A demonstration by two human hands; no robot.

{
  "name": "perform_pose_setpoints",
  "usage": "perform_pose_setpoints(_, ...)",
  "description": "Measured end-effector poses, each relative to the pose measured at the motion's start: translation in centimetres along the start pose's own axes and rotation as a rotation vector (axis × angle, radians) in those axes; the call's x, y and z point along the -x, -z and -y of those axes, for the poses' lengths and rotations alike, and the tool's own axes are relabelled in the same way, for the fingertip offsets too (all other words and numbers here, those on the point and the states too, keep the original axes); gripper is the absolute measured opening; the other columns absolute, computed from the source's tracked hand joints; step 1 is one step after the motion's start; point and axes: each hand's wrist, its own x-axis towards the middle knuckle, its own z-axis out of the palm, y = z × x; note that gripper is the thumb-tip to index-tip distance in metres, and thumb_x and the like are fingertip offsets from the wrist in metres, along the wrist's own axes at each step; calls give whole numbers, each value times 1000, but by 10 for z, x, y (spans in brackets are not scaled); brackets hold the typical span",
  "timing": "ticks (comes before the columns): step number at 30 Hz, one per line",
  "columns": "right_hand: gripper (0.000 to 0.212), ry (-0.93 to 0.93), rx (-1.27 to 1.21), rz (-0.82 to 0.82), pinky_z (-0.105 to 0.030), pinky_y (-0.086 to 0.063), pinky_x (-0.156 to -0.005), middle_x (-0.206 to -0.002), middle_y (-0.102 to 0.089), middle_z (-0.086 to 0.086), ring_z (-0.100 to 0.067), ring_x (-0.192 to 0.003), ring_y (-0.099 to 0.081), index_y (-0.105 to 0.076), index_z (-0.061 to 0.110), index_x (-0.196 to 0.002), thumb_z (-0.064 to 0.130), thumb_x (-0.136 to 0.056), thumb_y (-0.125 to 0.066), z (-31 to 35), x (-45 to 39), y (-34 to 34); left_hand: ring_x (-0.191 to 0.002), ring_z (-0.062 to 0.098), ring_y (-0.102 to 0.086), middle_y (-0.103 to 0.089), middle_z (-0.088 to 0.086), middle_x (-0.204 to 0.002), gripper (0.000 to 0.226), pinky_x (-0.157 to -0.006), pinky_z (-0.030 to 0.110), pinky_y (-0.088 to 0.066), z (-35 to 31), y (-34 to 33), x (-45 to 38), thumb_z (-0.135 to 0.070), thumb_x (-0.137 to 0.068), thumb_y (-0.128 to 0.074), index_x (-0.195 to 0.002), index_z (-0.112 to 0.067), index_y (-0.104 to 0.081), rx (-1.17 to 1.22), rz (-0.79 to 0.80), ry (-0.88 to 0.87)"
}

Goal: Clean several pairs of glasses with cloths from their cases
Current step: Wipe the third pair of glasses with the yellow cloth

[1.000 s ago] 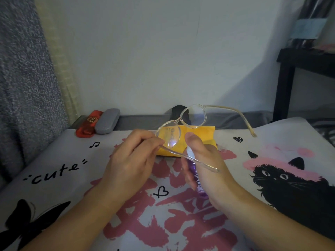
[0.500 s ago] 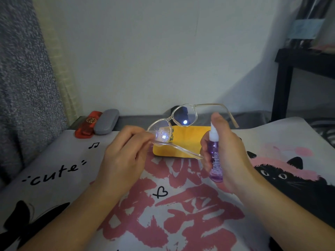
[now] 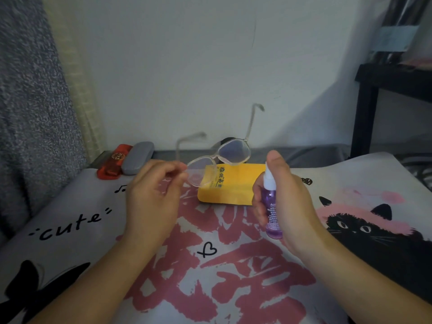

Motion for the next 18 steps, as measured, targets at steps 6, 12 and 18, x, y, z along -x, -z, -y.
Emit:
perform_pose_setpoints(6, 90, 130, 201, 123, -29, -40, -55, -43, -46, -5, -15, -44, -42, -50, -6, -61, 79, -82, -26, -8, 9, -13, -92, 15, -73, -76, 0, -93, 14, -84, 28, -57, -1, 6, -15, -4, -93, -67, -102, -13, -73, 602, -61, 721)
perform_pose_setpoints(12, 93, 270, 399, 106, -51, -41, -65, -62, -49, -19, -33, -63, -48, -45, -1, -62, 87, -81, -22, -18, 18, -31, -76, 16, -72, -74, 10, -83, 30, -68, 24, -60, 7, 20, -23, 4, -80, -63, -109, 1, -68, 1103, 91, 1232)
perform_pose_setpoints(18, 91, 370, 378, 115, -52, -42, -61, -55, -46, -15, -31, -56, -47, -42, 4, -57, 88, -85, -23, -24, 17, -38, -69, 16, -68, -67, 12, -83, 18, -60, 22, -58, 3, 17, -21, 2, -82, -62, -99, 0, -67, 1053, 220, 1254)
